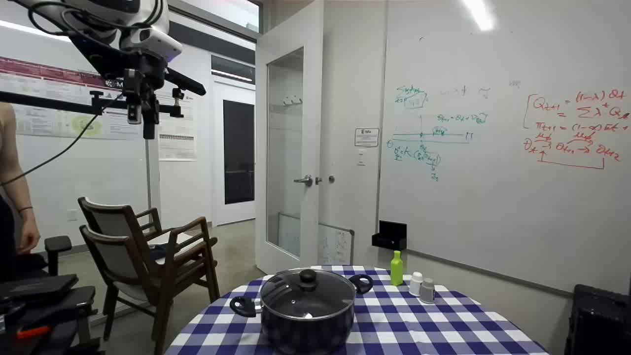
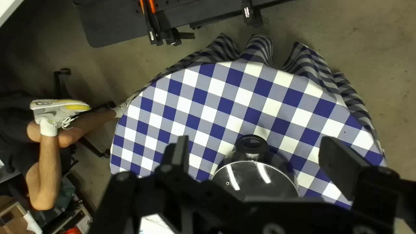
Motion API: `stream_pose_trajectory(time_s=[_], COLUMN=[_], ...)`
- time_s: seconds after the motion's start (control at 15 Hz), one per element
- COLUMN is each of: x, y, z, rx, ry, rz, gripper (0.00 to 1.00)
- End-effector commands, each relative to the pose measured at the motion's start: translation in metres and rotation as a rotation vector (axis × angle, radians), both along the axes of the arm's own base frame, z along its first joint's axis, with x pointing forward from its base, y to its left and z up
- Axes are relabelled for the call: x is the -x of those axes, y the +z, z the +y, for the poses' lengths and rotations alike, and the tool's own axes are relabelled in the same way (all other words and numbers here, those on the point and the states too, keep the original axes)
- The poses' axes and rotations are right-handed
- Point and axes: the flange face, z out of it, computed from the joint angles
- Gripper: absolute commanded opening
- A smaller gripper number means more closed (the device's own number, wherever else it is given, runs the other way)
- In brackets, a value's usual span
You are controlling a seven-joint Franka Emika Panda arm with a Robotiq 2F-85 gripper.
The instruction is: Remove the lid from the pot
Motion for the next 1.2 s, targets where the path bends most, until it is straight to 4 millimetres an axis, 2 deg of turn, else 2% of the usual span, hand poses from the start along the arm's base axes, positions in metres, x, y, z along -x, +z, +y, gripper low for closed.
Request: stream_pose_trajectory(time_s=[0.0, 0.27, 0.6, 0.8, 1.0, 1.13], x=[0.0, -0.029, -0.101, -0.148, -0.191, -0.215], y=[0.001, -0.014, -0.045, -0.079, -0.123, -0.156], z=[0.0, -0.015, -0.054, -0.081, -0.104, -0.113], rx=[0.0, -0.022, -0.058, -0.128, -0.165, -0.178], ry=[0.0, 0.086, 0.234, 0.312, 0.369, 0.396], rz=[-0.001, -0.024, -0.131, -0.147, -0.108, -0.063], gripper=[1.0, 1.0, 1.0, 1.0, 1.0, 1.0])
